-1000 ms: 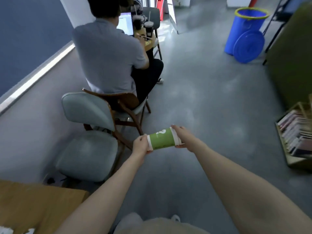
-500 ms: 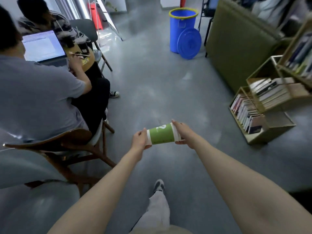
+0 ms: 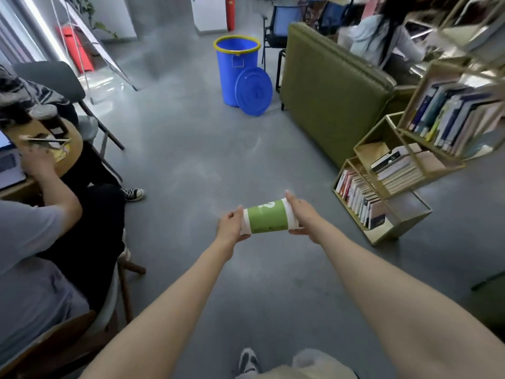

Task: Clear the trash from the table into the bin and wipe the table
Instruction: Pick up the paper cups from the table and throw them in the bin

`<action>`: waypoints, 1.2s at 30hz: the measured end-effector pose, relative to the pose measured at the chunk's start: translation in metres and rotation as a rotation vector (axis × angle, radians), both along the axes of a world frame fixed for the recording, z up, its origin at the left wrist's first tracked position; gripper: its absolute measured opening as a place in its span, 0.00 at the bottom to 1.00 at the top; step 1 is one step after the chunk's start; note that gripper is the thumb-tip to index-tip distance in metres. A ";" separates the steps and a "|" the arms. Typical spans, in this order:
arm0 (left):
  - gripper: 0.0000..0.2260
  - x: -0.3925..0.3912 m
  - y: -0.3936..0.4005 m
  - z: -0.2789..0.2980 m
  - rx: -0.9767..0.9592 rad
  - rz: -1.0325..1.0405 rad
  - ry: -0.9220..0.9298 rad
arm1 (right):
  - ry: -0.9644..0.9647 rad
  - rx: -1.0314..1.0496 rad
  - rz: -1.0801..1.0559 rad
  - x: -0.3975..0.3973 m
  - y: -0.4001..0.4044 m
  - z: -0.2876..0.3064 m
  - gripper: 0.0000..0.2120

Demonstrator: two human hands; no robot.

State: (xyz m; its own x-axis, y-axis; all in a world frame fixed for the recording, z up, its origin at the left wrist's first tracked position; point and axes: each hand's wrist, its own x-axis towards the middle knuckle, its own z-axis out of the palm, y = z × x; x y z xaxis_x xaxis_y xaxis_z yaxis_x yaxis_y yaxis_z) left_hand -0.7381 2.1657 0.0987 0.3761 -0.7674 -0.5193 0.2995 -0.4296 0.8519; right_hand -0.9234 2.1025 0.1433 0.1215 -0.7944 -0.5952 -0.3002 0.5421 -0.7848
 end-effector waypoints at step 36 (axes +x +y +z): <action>0.14 0.096 -0.483 -0.014 0.033 0.010 -0.078 | -0.019 -0.014 0.076 0.111 -0.517 -0.044 0.27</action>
